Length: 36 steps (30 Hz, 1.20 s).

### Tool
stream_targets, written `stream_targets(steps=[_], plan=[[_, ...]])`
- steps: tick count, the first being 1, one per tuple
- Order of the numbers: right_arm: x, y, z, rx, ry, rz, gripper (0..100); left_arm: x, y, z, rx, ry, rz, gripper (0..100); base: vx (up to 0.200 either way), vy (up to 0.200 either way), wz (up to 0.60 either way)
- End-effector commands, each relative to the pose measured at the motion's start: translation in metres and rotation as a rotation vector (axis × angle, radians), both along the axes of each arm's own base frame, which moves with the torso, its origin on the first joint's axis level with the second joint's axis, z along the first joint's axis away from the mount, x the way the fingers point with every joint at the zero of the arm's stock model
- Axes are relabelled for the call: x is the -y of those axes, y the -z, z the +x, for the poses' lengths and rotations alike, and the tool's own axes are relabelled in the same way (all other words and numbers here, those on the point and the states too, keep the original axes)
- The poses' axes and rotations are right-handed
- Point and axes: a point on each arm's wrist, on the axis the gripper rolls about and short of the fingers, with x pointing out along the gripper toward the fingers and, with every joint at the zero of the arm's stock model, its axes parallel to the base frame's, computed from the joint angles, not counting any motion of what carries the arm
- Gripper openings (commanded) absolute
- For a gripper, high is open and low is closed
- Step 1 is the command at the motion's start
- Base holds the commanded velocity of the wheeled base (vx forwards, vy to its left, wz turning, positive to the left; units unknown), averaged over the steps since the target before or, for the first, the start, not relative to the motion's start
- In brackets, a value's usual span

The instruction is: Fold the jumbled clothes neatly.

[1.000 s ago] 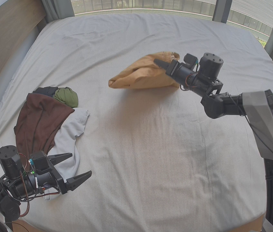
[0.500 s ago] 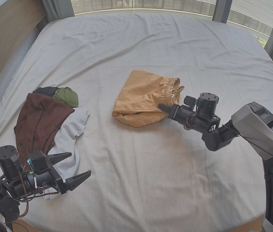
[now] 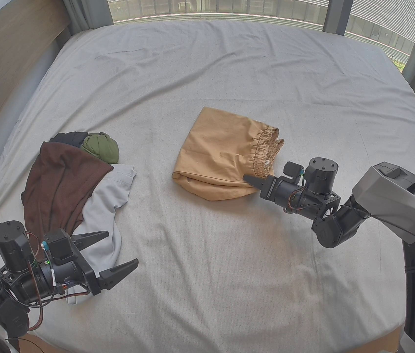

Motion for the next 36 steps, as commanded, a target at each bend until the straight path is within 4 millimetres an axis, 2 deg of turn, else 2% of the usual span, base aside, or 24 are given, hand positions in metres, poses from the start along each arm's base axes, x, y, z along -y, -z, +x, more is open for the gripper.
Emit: stream_targets(steps=[1,5,10,14,15,16,19,22,24,26,28,29,30,31,32,33,34,36], plan=[[-0.002,-0.001,-0.002,-0.001,-0.003,0.000,100,0.000,0.000,0.000,-0.001,0.000,0.000,100,0.000,0.000,0.00],[0.005,-0.001,-0.008,-0.013,0.008,-0.015,100,-0.001,0.000,0.000,0.000,-0.004,0.000,100,0.000,0.000,0.00],[0.033,-0.040,-0.021,0.053,0.058,-0.021,100,-0.001,-0.001,0.001,0.005,-0.007,-0.001,100,0.000,0.000,0.00],[0.046,-0.070,-0.034,0.106,0.080,-0.005,100,-0.001,-0.001,0.002,0.005,-0.005,-0.001,100,0.000,0.000,0.00],[0.049,-0.083,-0.038,0.135,0.086,0.004,100,-0.001,0.000,0.002,0.005,-0.005,-0.001,100,0.000,0.000,0.00],[0.049,-0.085,-0.038,0.140,0.086,0.006,100,-0.001,0.000,0.002,0.005,-0.005,-0.001,100,0.000,0.000,0.00],[0.048,-0.108,-0.046,0.191,0.077,0.023,100,-0.001,0.000,0.002,0.003,-0.005,-0.001,100,0.000,0.000,0.00],[0.043,-0.117,-0.046,0.214,0.066,0.033,100,0.000,0.000,0.002,0.005,-0.004,-0.001,100,0.000,0.000,0.00],[0.029,-0.122,-0.045,0.221,0.034,0.040,100,0.000,0.000,0.002,0.005,-0.002,-0.001,100,0.000,0.000,0.00],[0.021,-0.116,-0.038,0.205,0.020,0.036,100,0.000,0.000,0.002,0.005,-0.002,-0.001,100,0.000,0.000,0.00],[0.014,-0.096,-0.021,0.167,0.017,0.022,100,0.000,0.000,0.002,0.002,-0.004,-0.001,100,0.000,0.000,0.00],[0.013,-0.093,-0.019,0.163,0.019,0.021,100,0.000,0.000,0.002,0.003,-0.004,-0.001,100,0.000,0.000,0.00],[0.009,-0.078,-0.007,0.140,0.018,0.012,100,-0.001,0.000,0.002,0.000,-0.007,0.000,100,0.000,0.000,0.00],[0.008,-0.074,-0.004,0.134,0.018,0.010,100,-0.001,0.000,0.002,0.000,-0.007,0.000,100,0.000,0.000,0.00],[0.005,-0.059,0.004,0.110,0.018,0.001,100,-0.001,0.001,0.001,-0.003,-0.008,0.000,100,0.000,0.000,0.00],[0.005,-0.059,0.004,0.110,0.018,0.001,100,-0.001,0.001,0.001,-0.003,-0.008,0.000,100,0.000,0.000,0.00],[0.003,-0.042,0.010,0.082,0.017,-0.009,100,-0.001,0.001,0.002,-0.003,-0.007,0.000,100,0.000,0.000,0.00],[0.002,-0.025,0.014,0.060,0.018,-0.019,100,-0.001,0.001,0.002,-0.003,-0.008,0.000,100,0.000,0.000,0.00]])
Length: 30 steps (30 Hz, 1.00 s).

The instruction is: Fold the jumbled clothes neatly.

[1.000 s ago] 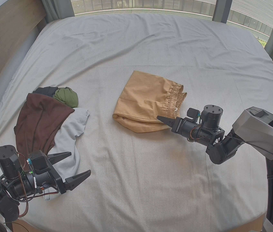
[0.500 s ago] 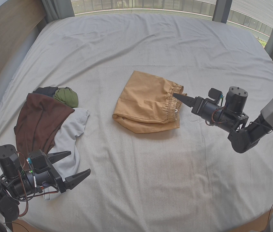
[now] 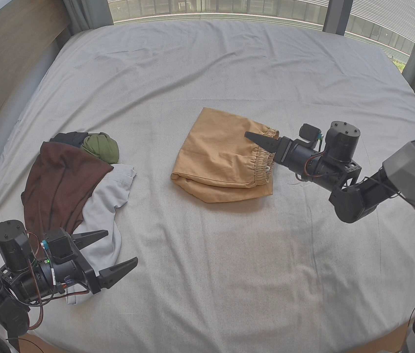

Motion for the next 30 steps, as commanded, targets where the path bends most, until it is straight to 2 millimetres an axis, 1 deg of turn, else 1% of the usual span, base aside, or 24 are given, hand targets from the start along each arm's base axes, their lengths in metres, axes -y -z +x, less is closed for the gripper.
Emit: stream_targets(steps=[1,2,4,6,12,15,17,19,20,21,23,25,27,29,30], plan=[[-0.012,0.063,0.025,-0.100,-0.005,-0.037,100,0.000,0.001,0.000,-0.005,-0.001,0.000,100,0.000,0.000,0.00],[-0.014,0.070,0.026,-0.112,-0.006,-0.044,100,0.000,0.002,0.000,-0.008,-0.003,0.001,100,0.000,0.000,0.00],[-0.015,0.075,0.026,-0.117,-0.008,-0.055,100,0.000,0.002,0.001,-0.010,-0.003,0.002,100,0.000,0.000,0.00],[-0.014,0.087,0.028,-0.128,0.000,-0.081,100,0.000,0.002,0.001,-0.010,-0.003,0.002,100,0.000,0.000,0.00],[-0.015,0.099,0.028,-0.140,0.028,-0.096,100,-0.001,0.002,0.000,-0.010,-0.003,0.002,100,0.000,0.000,0.00],[-0.016,0.092,0.026,-0.122,0.027,-0.089,100,-0.001,0.001,-0.001,-0.011,-0.002,0.000,100,0.000,0.000,0.00],[-0.017,0.071,0.019,-0.087,0.026,-0.076,100,-0.001,0.000,-0.001,-0.005,-0.003,-0.005,100,0.000,0.000,0.00],[-0.017,0.071,0.019,-0.087,0.026,-0.076,100,-0.001,0.000,-0.001,-0.005,-0.003,-0.005,100,0.000,0.000,0.00],[-0.014,0.028,-0.007,-0.035,0.017,-0.054,100,-0.001,-0.006,-0.002,0.012,0.002,-0.023,100,0.000,0.000,0.00],[-0.012,0.008,-0.021,-0.010,0.011,-0.045,100,-0.001,-0.008,-0.004,0.019,0.007,-0.033,100,0.000,0.000,0.00],[-0.005,-0.023,-0.047,0.031,0.003,-0.028,100,0.000,-0.012,-0.006,0.035,0.013,-0.035,100,0.000,0.000,0.00],[0.006,-0.049,-0.074,0.075,0.006,-0.019,100,0.000,-0.020,-0.012,0.077,0.025,-0.042,100,0.000,0.000,0.00],[0.019,-0.070,-0.102,0.132,0.013,-0.028,100,0.003,-0.035,-0.020,0.144,0.051,-0.070,100,0.000,0.000,0.00],[0.035,-0.084,-0.133,0.186,0.028,-0.051,100,0.006,-0.049,-0.030,0.190,0.072,-0.118,100,0.000,0.000,0.00],[0.039,-0.087,-0.140,0.197,0.033,-0.054,100,0.005,-0.052,-0.032,0.198,0.075,-0.128,100,0.000,0.000,0.00]])
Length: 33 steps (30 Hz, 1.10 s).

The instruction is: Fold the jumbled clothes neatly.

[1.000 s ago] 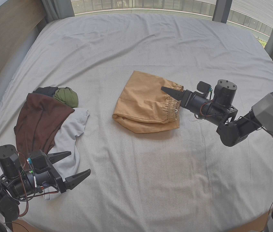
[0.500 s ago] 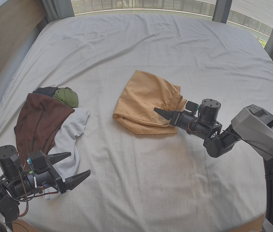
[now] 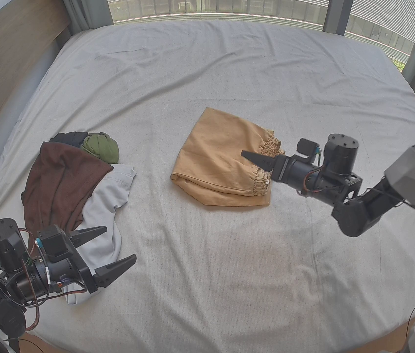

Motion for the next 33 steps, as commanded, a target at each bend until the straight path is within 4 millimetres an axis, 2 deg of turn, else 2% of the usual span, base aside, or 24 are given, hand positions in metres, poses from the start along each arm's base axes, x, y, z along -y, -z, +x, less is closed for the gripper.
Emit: stream_targets(steps=[1,6,10,11,14,18,19,22,27,30,31,33], plan=[[0.058,-0.109,-0.139,0.257,0.019,0.004,100,0.005,-0.050,-0.034,0.195,0.068,-0.131,100,0.000,0.000,0.00],[0.090,-0.115,-0.210,0.338,0.045,-0.006,100,-0.003,-0.070,-0.064,0.263,0.069,-0.227,100,0.000,0.000,0.00],[0.113,-0.106,-0.256,0.391,0.096,-0.032,100,-0.011,-0.087,-0.089,0.335,0.057,-0.300,100,0.000,0.000,0.00],[0.116,-0.105,-0.260,0.399,0.106,-0.037,100,-0.012,-0.088,-0.092,0.338,0.054,-0.302,100,0.000,0.000,0.00],[0.129,-0.104,-0.288,0.451,0.151,-0.047,100,-0.019,-0.089,-0.109,0.348,0.025,-0.301,100,0.000,0.000,0.00],[0.142,-0.103,-0.335,0.494,0.166,-0.039,100,-0.026,-0.078,-0.138,0.276,0.003,-0.285,100,0.000,0.000,0.00],[0.143,-0.102,-0.340,0.493,0.169,-0.040,100,-0.027,-0.076,-0.141,0.266,0.002,-0.284,100,0.000,0.000,0.00],[0.152,-0.091,-0.371,0.499,0.191,-0.054,100,-0.031,-0.066,-0.162,0.206,-0.002,-0.293,100,0.000,0.000,0.00],[0.160,-0.068,-0.410,0.501,0.227,-0.072,100,-0.038,-0.062,-0.189,0.165,-0.024,-0.321,100,0.000,0.000,0.00],[0.160,-0.051,-0.426,0.489,0.285,-0.107,100,-0.041,-0.056,-0.203,0.153,-0.072,-0.323,100,0.000,0.000,0.00],[0.160,-0.050,-0.427,0.490,0.288,-0.110,100,-0.042,-0.055,-0.204,0.151,-0.077,-0.322,100,0.000,0.000,0.00],[0.160,-0.035,-0.430,0.471,0.303,-0.125,100,-0.044,-0.050,-0.212,0.153,-0.115,-0.323,100,0.000,0.000,0.00]])
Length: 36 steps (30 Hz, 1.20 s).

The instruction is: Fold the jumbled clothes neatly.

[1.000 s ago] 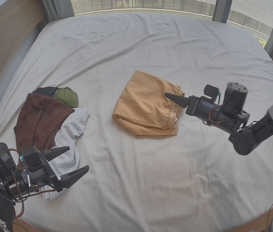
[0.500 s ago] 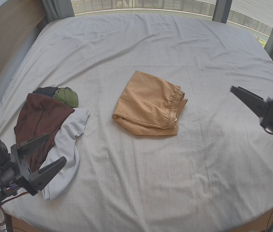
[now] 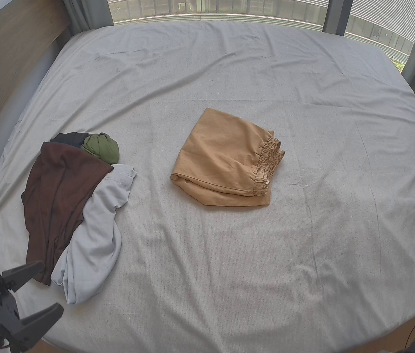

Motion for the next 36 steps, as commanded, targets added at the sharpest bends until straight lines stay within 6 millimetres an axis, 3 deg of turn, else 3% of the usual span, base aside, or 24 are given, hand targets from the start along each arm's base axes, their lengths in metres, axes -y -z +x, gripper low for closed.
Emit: stream_targets(steps=[1,10,15,20,25,32,36], plan=[[0.013,0.064,-0.073,0.107,0.138,-0.036,100,-0.017,0.009,-0.069,0.144,-0.101,-0.079,100,0.000,0.000,0.00],[0.015,0.082,-0.061,0.093,0.324,-0.039,100,-0.019,0.023,-0.074,0.172,-0.277,-0.063,100,0.000,0.000,0.00],[0.017,0.109,-0.051,0.020,0.465,-0.102,100,-0.018,0.038,-0.069,0.168,-0.340,0.024,100,0.000,0.000,0.00],[0.021,0.120,-0.049,-0.079,0.639,-0.174,100,-0.018,0.054,-0.065,0.145,-0.478,0.155,100,0.000,0.000,0.00],[0.021,0.130,-0.049,-0.173,0.663,-0.209,100,-0.018,0.068,-0.071,0.111,-0.559,0.212,100,0.000,0.000,0.00],[0.022,0.130,-0.049,-0.184,0.715,-0.204,100,-0.020,0.066,-0.071,0.120,-0.650,0.208,100,0.000,0.000,0.00],[0.020,0.132,-0.056,-0.112,0.828,-0.245,100,-0.021,0.067,-0.071,0.113,-0.714,0.229,100,0.000,0.000,0.00]])
